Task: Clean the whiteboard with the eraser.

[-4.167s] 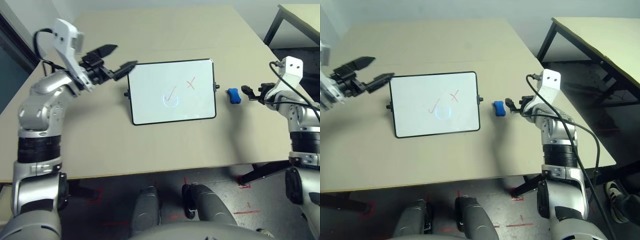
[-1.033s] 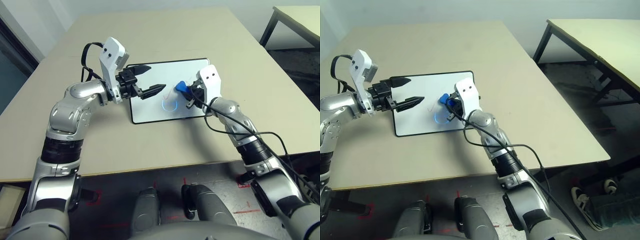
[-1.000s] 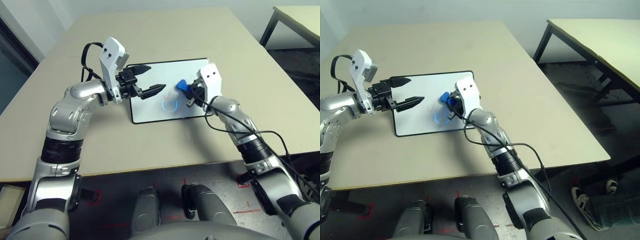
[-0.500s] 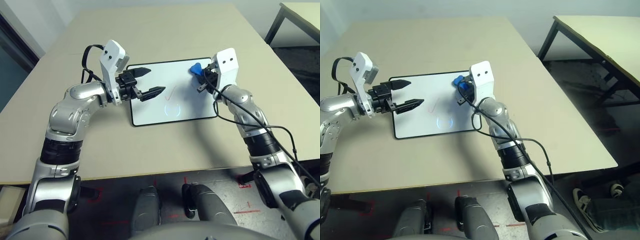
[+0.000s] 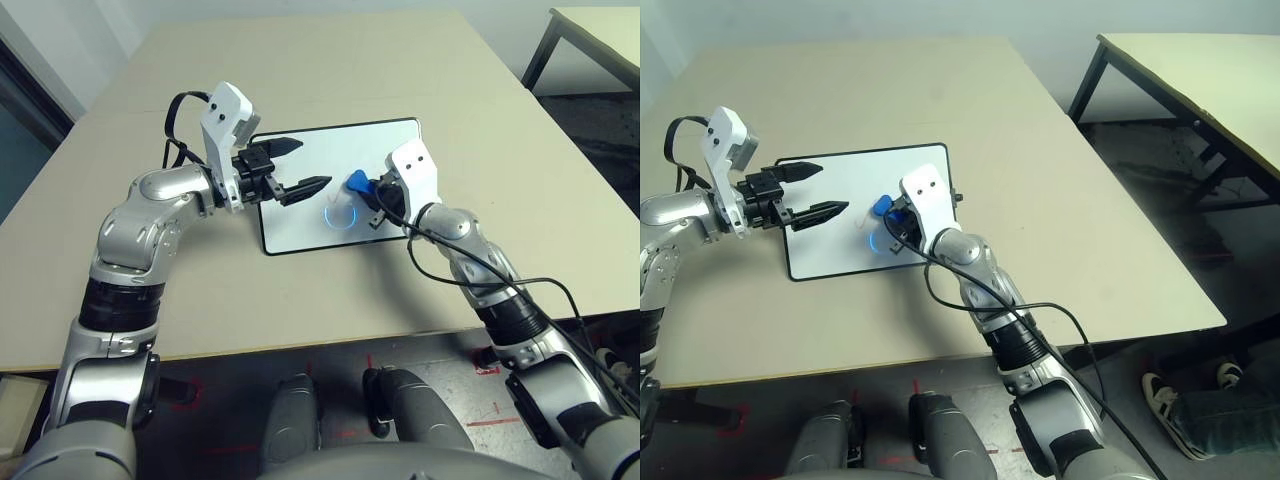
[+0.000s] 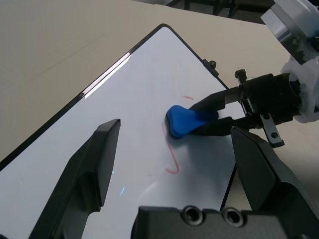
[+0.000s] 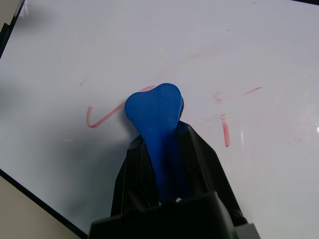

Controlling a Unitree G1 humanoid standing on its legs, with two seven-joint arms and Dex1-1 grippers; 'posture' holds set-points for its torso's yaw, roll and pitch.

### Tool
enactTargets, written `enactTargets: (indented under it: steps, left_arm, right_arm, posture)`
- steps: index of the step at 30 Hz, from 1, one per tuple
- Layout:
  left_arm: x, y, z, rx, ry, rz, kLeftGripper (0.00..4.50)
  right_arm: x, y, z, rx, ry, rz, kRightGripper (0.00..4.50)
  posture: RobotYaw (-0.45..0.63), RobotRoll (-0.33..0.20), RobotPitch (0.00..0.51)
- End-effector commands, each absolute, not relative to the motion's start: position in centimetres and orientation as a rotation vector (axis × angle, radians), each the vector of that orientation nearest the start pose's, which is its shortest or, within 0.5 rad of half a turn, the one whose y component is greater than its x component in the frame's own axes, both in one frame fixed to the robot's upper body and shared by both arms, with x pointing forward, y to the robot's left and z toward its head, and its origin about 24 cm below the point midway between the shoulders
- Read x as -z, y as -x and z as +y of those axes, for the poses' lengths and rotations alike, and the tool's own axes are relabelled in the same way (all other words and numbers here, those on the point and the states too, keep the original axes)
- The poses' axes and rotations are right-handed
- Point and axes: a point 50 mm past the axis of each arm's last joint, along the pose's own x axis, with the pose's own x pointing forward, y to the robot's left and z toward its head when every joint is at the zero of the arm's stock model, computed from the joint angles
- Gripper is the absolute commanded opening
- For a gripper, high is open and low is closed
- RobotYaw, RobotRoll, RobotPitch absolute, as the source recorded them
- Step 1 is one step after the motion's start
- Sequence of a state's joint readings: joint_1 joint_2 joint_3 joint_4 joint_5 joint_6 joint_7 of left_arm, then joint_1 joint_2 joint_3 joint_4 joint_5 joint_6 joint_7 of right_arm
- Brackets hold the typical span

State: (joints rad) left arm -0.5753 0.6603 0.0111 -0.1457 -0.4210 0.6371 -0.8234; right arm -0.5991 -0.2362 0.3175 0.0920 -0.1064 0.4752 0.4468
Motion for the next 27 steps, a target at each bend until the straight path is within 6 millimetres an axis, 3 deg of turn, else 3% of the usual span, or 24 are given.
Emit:
enactTargets:
  steps: [1, 7, 22, 27]
  left_arm:
    - [-20.2, -30.3, 18.4, 0.894, -0.302, 0.071, 4.50]
    - [-20.2, -30.3, 18.3, 0.902, -0.303, 0.072, 4.50]
    - [-20.3, -30.3, 18.3, 0.910, -0.310, 0.076, 4.50]
    - [-20.3, -30.3, 18.3, 0.913, -0.312, 0.078, 4.50]
  right_arm:
    - [-12.1, -34.5, -10.8, -0.498, 0.490, 0.162, 0.80]
    - [-13.2, -34.9, -11.9, -0.416, 0.460, 0.115, 0.80]
    - [-6.9, -31.5, -11.3, -0.590, 0.451, 0.435, 0.80]
    - [-6.2, -31.1, -11.6, -0.596, 0.453, 0.489, 0.80]
  posture:
    - [0.07, 0.000, 0.120]
    - [0.07, 0.000, 0.121]
    - [0.07, 0.000, 0.126]
    - [0.07, 0.000, 0.126]
